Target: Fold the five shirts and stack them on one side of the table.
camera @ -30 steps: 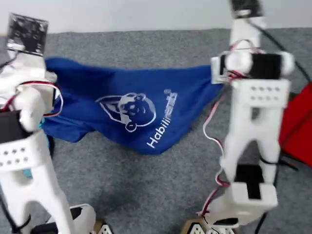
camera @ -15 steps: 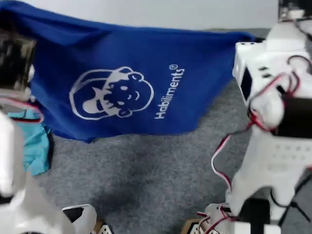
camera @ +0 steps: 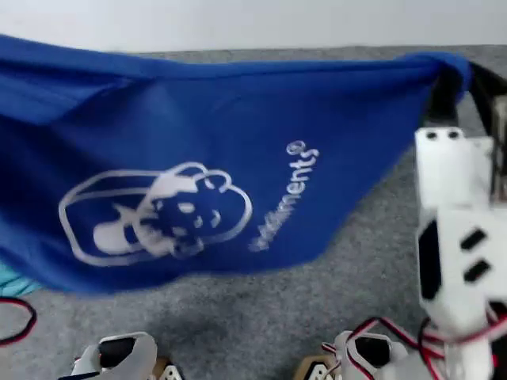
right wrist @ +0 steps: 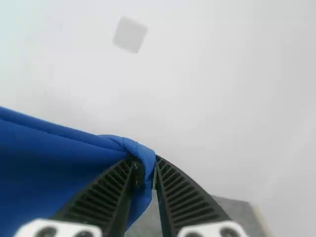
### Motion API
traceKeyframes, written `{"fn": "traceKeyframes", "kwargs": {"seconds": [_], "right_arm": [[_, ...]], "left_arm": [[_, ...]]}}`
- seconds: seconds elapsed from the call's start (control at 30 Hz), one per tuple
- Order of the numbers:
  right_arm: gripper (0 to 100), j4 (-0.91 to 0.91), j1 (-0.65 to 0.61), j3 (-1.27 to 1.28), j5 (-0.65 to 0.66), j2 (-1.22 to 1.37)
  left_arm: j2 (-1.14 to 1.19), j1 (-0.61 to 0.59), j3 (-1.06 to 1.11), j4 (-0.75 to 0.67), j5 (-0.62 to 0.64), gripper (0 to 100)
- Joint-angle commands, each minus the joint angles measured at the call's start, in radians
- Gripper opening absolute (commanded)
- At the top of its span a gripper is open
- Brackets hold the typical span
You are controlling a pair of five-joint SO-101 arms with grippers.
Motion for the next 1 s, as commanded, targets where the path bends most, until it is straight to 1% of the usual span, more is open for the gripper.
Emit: {"fn": "traceKeyframes", "kwargs": {"seconds": [0.0, 0.13, 0.3, 0.37, 0.67, 0.83, 0.97], "right_arm": [[0.9, -0.018, 0.062, -0.014, 0.011, -0.031], [0.9, -0.013, 0.117, -0.014, 0.011, -0.084], [0.9, -0.018, 0.145, -0.014, 0.011, -0.12], [0.9, -0.019, 0.147, -0.014, 0.011, -0.124], [0.9, -0.033, 0.147, -0.014, 0.012, -0.125], [0.9, -0.071, 0.148, -0.014, 0.064, -0.157], [0.9, -0.077, 0.148, -0.014, 0.107, -0.183]], "left_arm": [[0.002, -0.006, -0.061, 0.066, -0.008, 0], [0.002, 0.0, -0.101, 0.233, -0.006, 0], [0.003, 0.002, -0.097, 0.433, -0.005, 0], [0.006, 0.002, -0.097, 0.489, -0.005, 0], [0.003, 0.002, -0.096, 0.508, -0.005, 0], [0.0, 0.002, -0.107, 0.503, -0.008, 0], [-0.028, 0.002, -0.162, 0.503, -0.009, 0]]}}
